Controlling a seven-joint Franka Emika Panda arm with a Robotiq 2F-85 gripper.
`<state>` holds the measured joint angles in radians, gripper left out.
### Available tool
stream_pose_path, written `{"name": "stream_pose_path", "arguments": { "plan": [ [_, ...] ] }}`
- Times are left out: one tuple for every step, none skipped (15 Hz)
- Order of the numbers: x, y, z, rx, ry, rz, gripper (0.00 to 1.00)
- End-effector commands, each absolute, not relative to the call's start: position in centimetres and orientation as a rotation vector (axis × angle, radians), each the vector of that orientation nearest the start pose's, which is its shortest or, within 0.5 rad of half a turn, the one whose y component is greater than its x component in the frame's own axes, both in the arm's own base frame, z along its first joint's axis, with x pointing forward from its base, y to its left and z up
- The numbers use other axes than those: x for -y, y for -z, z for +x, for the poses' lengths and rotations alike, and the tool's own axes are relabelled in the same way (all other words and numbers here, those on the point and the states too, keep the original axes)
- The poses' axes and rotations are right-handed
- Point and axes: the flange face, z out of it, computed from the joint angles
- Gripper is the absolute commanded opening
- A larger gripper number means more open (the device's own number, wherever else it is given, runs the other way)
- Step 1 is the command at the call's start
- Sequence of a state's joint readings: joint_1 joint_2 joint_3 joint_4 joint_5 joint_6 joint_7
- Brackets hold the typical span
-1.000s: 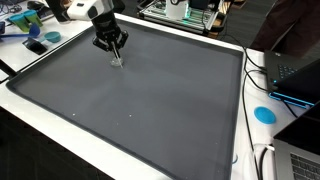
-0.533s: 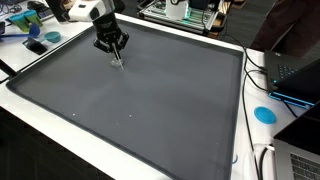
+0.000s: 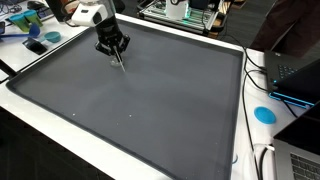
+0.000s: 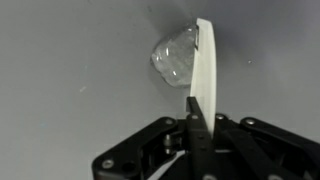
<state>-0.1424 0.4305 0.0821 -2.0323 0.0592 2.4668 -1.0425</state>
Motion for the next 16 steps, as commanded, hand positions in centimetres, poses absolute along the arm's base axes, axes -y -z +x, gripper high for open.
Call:
{"name": "stream_pose_path", "arguments": {
  "plan": [
    [5.2, -21.2, 60.2, 1.384, 0.069, -2.735, 0.01],
    [5.4, -21.0, 60.2, 1.376, 0.059, -2.735, 0.01],
    [5.5, -20.8, 60.0, 1.372, 0.051, -2.728, 0.01],
    [5.7, -20.6, 59.8, 1.367, 0.037, -2.724, 0.01],
    [5.8, -20.5, 59.6, 1.367, 0.026, -2.716, 0.01],
    [6.0, -20.4, 59.3, 1.368, 0.014, -2.719, 0.01],
    [6.2, -20.3, 59.1, 1.367, 0.004, -2.718, 0.01],
    [6.5, -20.3, 58.9, 1.367, -0.007, -2.723, 0.01],
    [6.8, -20.2, 58.8, 1.360, -0.017, -2.726, 0.01],
    [7.0, -20.1, 58.7, 1.354, -0.023, -2.728, 0.01],
    [7.2, -20.0, 58.5, 1.353, -0.035, -2.727, 0.01],
    [7.3, -19.9, 58.4, 1.354, -0.047, -2.727, 0.01],
    [7.4, -19.9, 58.3, 1.353, -0.051, -2.724, 0.01],
    [7.7, -19.7, 58.2, 1.347, -0.057, -2.728, 0.01],
    [8.0, -19.6, 58.1, 1.343, -0.060, -2.731, 0.01],
    [8.3, -19.4, 58.0, 1.333, -0.058, -2.735, 0.01]
  ]
}}
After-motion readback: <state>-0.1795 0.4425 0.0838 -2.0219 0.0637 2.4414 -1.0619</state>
